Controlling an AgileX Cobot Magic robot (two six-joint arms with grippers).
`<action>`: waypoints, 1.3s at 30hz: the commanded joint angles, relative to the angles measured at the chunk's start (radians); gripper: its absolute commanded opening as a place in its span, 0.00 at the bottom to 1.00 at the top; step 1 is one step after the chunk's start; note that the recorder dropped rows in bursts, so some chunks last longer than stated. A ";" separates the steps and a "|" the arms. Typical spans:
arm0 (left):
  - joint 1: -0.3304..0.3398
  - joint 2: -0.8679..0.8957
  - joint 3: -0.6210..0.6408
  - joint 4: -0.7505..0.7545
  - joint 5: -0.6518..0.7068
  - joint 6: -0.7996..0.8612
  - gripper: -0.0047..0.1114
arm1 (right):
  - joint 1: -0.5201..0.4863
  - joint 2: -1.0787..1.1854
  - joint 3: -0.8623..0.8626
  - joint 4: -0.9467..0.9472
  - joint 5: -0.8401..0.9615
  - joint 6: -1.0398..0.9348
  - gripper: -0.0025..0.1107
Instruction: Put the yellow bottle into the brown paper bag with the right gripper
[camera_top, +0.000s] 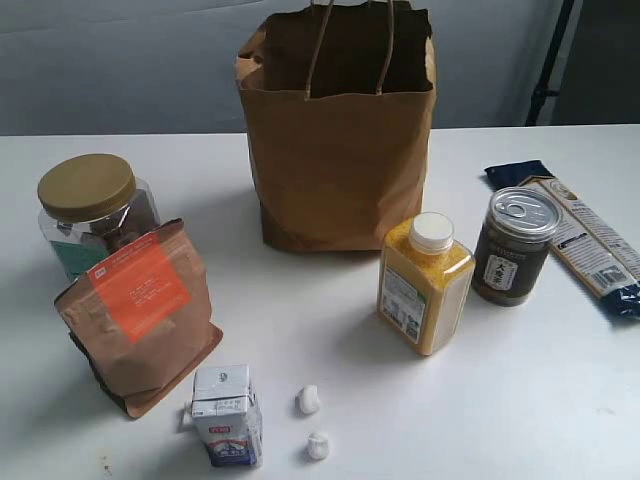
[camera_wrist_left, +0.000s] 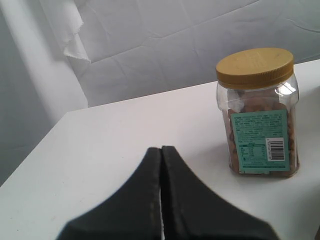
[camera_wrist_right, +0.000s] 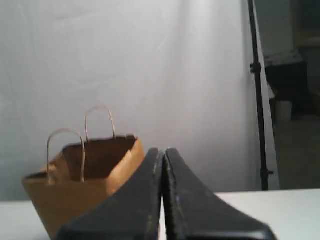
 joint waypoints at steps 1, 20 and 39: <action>-0.006 -0.004 0.003 0.000 -0.006 -0.002 0.04 | 0.051 0.213 -0.135 -0.011 0.168 -0.122 0.02; -0.006 -0.004 0.003 0.000 -0.006 -0.002 0.04 | 0.379 1.120 -0.624 -0.230 0.700 0.017 0.40; -0.006 -0.004 0.003 0.000 -0.006 -0.002 0.04 | 0.444 1.558 -0.901 -0.302 0.812 0.034 0.65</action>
